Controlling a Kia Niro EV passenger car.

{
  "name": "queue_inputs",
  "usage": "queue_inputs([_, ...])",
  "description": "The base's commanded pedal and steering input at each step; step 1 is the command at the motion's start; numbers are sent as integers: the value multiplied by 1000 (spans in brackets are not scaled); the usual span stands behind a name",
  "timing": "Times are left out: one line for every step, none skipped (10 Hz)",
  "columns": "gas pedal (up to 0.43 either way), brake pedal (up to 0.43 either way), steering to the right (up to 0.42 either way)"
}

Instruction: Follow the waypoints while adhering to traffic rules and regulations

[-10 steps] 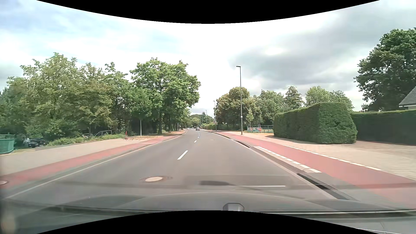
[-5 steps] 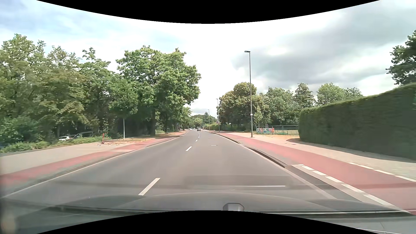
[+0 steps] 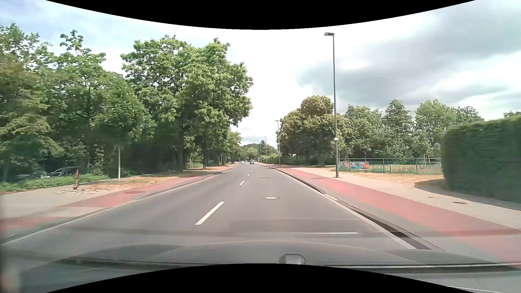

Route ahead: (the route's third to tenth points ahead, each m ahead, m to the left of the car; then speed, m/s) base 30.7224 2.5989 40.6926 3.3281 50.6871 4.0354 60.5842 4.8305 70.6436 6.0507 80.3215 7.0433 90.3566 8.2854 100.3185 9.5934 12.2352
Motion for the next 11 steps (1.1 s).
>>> queue_inputs([150, 18, -15])
queue_inputs([150, 18, -14])
queue_inputs([150, 18, -10])
queue_inputs([150, 18, -9])
queue_inputs([150, 18, -10])
queue_inputs([150, 18, -12])
queue_inputs([150, 18, -14])
queue_inputs([150, 18, -15])
queue_inputs([150, 18, -15])
queue_inputs([150, 18, -15])
queue_inputs([150, 18, -15])
